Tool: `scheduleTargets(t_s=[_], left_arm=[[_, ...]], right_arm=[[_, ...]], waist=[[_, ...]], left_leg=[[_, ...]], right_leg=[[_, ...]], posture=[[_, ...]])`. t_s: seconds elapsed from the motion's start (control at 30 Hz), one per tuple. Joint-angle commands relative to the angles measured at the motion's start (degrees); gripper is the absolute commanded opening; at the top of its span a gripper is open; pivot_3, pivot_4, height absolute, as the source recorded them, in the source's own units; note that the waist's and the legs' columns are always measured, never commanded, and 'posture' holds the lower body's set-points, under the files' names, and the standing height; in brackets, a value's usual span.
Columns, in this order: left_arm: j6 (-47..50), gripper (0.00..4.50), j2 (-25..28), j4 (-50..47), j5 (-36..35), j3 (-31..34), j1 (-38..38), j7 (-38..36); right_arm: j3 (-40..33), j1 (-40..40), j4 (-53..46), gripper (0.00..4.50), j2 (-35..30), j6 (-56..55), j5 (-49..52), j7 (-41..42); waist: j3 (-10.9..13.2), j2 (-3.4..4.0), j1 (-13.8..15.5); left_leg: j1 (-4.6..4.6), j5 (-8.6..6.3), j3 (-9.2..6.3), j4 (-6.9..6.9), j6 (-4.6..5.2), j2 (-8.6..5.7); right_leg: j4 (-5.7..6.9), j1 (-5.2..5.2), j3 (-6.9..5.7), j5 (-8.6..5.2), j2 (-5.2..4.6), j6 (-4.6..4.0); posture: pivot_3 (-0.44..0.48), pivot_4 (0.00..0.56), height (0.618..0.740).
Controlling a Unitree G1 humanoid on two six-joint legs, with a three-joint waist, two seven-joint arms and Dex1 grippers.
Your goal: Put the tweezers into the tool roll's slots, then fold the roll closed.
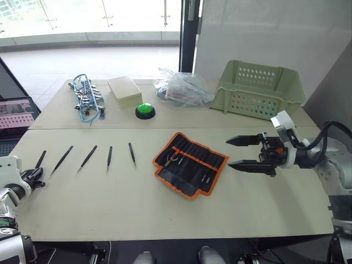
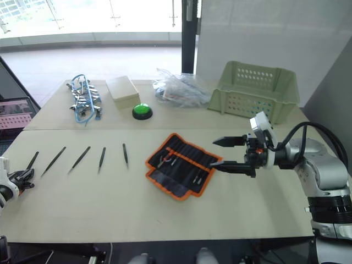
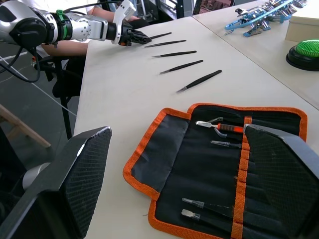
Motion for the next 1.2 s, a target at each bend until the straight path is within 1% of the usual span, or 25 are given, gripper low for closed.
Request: scheduleTargets(t_s=[0.03, 0.47, 0.57, 0.63, 0.7, 0.77, 0.87, 0.93, 0.97, 1.0, 1.03, 1.1, 1.17, 1.2], left_arm=[[-0.81, 0.03, 0.17, 1.56, 1.23, -0.80, 1.58, -2.27], [-2.08, 0.01, 2.12, 0.10, -1.34, 3.36, 4.13, -3.41], [-2.51, 0.01, 2.77, -2.19, -1.75, 3.71, 4.78, -4.29], [-1.96, 0.01, 3.12, -5.44, -2.57, 4.13, 5.49, -5.50], [-0.26, 0.01, 3.15, -11.60, -4.03, 4.92, 7.04, -6.89], [2.65, 0.01, 2.34, -20.30, -5.87, 5.78, 9.99, -7.92], [10.05, 0.01, -0.78, -39.82, -10.50, 7.32, 17.37, -7.38], [15.24, 0.01, -2.80, -51.06, -13.84, 8.47, 21.44, -6.08], [17.69, 0.01, -3.61, -56.27, -15.44, 8.81, 23.41, -5.69], [20.75, 0.01, -4.51, -64.24, -18.02, 8.56, 26.52, -5.66], [23.12, 0.01, -5.16, -69.93, -19.78, 8.48, 28.73, -5.50], [26.60, 0.01, -5.72, -76.43, -21.62, 8.44, 31.23, -4.96], [34.93, 0.01, -5.47, -84.56, -28.74, 6.90, 33.43, -4.87], [37.58, 0.01, -4.93, -87.76, -30.67, 6.07, 34.25, -5.12]], right_arm=[[-1.93, -2.24, -1.78, 4.50, 0.44, -0.08, 2.26, -0.56], [-1.03, -1.32, 0.27, 4.50, 2.24, -3.57, -0.20, -1.27], [-1.56, -1.54, 0.26, 4.50, 3.09, -3.37, 0.49, -1.82], [-1.50, -1.40, 0.08, 4.50, 3.28, -3.56, 0.43, -2.07], [-1.44, -1.00, -0.03, 4.50, 3.39, -3.68, 0.27, -2.22], [-1.46, -0.43, -0.26, 4.50, 3.55, -3.74, 0.30, -2.35], [-1.27, 0.71, -1.03, 4.50, 4.14, -3.83, 0.33, -2.91], [-1.12, 1.09, -1.51, 4.50, 4.54, -3.93, 0.25, -3.36], [-1.15, 1.16, -1.84, 4.50, 4.76, -3.75, 0.42, -3.68], [-1.09, 1.28, -2.19, 4.50, 4.97, -3.57, 0.48, -4.01], [-1.06, 1.36, -2.43, 4.50, 5.11, -3.45, 0.52, -4.25], [-0.94, 1.33, -2.48, 4.50, 5.12, -3.32, 0.39, -4.49], [-0.28, 1.54, -1.90, 4.50, 5.99, -3.64, -1.37, -7.24], [0.09, 1.64, -1.71, 4.50, 6.33, -3.74, -2.02, -8.16]], waist=[[0.00, 0.01, -0.01], [-0.01, 0.03, -0.32], [-0.01, 0.02, -0.32], [0.00, 0.02, -0.19], [0.02, -0.03, -0.02], [0.02, -0.11, 0.20], [0.02, -0.12, 0.43], [0.03, -0.10, 0.44], [0.03, -0.10, 0.38], [0.03, -0.11, 0.28], [0.03, -0.11, 0.19], [0.05, -0.14, 0.03], [0.05, -0.14, 0.05], [0.05, -0.13, 0.05]], left_leg=[[0.00, 0.00, 0.00, 0.00, 0.00, 0.00], [0.05, 0.00, 0.00, 0.00, 0.00, 0.03], [0.05, 0.00, 0.00, 0.00, 0.00, 0.03], [0.04, 0.00, 0.00, 0.00, 0.00, 0.04], [0.02, 0.00, 0.00, 0.00, 0.00, 0.04], [-0.02, 0.00, -0.01, 0.00, 0.00, 0.05], [-0.09, 0.00, -0.03, 0.02, 0.00, 0.04], [-0.11, 0.00, -0.01, 0.02, -0.01, 0.01], [-0.09, 0.00, -0.01, 0.02, -0.01, 0.01], [-0.10, 0.00, -0.01, 0.02, 0.00, 0.04], [-0.11, 0.00, -0.02, 0.02, -0.01, 0.05], [-0.12, 0.00, -0.02, 0.02, 0.00, 0.08], [-0.10, 0.00, -0.02, 0.02, 0.00, 0.09], [-0.10, 0.00, -0.03, 0.02, 0.00, 0.11]], right_leg=[[0.01, 0.00, 0.00, 0.00, 0.00, 0.00], [0.05, -0.01, 0.00, 0.00, 0.02, 0.00], [0.06, -0.02, 0.00, 0.00, 0.02, 0.00], [0.06, -0.02, 0.00, 0.00, 0.03, 0.00], [0.06, -0.02, 0.00, 0.00, 0.02, 0.00], [0.05, -0.03, -0.01, 0.00, 0.02, 0.00], [0.03, -0.03, -0.02, 0.00, -0.06, 0.00], [0.01, -0.04, 0.00, 0.00, -0.10, 0.00], [0.02, -0.05, 0.00, 0.00, -0.11, 0.00], [-0.01, -0.05, 0.00, 0.00, -0.08, 0.00], [0.00, -0.06, -0.01, 0.00, -0.07, 0.00], [-0.03, -0.07, 0.00, 0.00, -0.03, 0.00], [-0.01, -0.07, 0.00, 0.00, -0.01, 0.00], [-0.02, -0.07, 0.00, 0.00, 0.02, -0.01]], posture=[[0.000, 0.150, 0.740], [0.000, 0.150, 0.740], [0.000, 0.150, 0.740], [0.000, 0.150, 0.740], [0.000, 0.150, 0.740], [0.000, 0.150, 0.740], [0.000, 0.150, 0.740], [0.000, 0.150, 0.740], [0.000, 0.150, 0.740], [0.000, 0.150, 0.740], [0.000, 0.150, 0.740], [0.000, 0.150, 0.740], [0.000, 0.150, 0.740], [0.000, 0.150, 0.740]])
